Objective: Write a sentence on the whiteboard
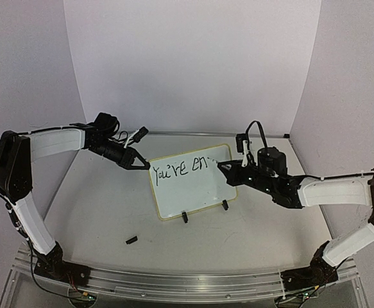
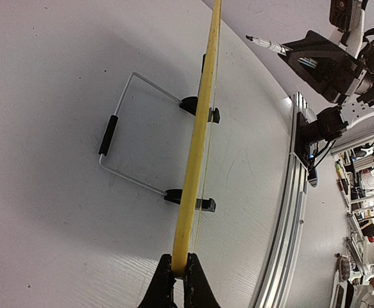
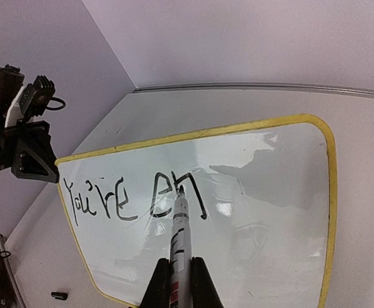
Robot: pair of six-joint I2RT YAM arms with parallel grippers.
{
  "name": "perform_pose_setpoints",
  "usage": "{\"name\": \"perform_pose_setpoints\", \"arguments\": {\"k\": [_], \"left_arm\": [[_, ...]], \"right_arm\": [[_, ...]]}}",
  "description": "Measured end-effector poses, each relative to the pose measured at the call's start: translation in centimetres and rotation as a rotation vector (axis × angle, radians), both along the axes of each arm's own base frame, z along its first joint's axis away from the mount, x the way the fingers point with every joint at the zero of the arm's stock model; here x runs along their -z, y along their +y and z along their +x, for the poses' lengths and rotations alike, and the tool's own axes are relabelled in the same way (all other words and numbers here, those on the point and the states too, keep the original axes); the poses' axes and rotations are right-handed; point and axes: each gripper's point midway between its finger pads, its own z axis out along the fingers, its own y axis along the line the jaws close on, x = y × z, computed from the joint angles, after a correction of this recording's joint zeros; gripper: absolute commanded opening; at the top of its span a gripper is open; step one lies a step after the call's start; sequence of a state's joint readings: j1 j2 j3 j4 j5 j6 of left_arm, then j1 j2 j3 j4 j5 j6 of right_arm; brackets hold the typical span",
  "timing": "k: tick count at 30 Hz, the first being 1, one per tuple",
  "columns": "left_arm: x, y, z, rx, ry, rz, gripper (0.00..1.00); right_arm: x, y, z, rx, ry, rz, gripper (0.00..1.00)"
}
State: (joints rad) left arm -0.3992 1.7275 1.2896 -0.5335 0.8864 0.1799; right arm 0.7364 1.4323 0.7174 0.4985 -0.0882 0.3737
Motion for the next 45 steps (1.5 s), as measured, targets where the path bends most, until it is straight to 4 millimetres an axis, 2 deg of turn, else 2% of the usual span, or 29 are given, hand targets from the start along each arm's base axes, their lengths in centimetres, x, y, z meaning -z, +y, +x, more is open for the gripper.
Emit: {"name": "perform_pose_setpoints", "arguments": {"k": [7, 14, 20, 35, 45], "left_arm": [[0.0, 0.0, 0.0, 0.0, -0.001, 0.0, 0.0], [0.0, 0.0, 0.0, 0.001, -0.001, 0.0, 0.0], [0.0, 0.0, 0.0, 0.002, -0.002, 0.0, 0.0], [-0.1, -0.1, 0.0, 0.001, -0.001, 0.0, 0.0], [-0.1, -0.1, 0.0, 0.0, 0.0, -0.001, 0.0]], "right_arm": [[1.7, -0.3, 0.7, 0.029, 0.028, -0.025, 0.0], [1.5, -0.8, 1.3, 0.064, 0.016, -0.02, 0.0], [2.5, -0.6, 1.8, 0.068, 0.032, -0.032, 0.0], [3.0, 0.0, 1.5, 0.036, 0.054, -0.019, 0.0], [4.0, -0.6, 1.0, 0.052, 0.075, -0.018, 0.0]]}}
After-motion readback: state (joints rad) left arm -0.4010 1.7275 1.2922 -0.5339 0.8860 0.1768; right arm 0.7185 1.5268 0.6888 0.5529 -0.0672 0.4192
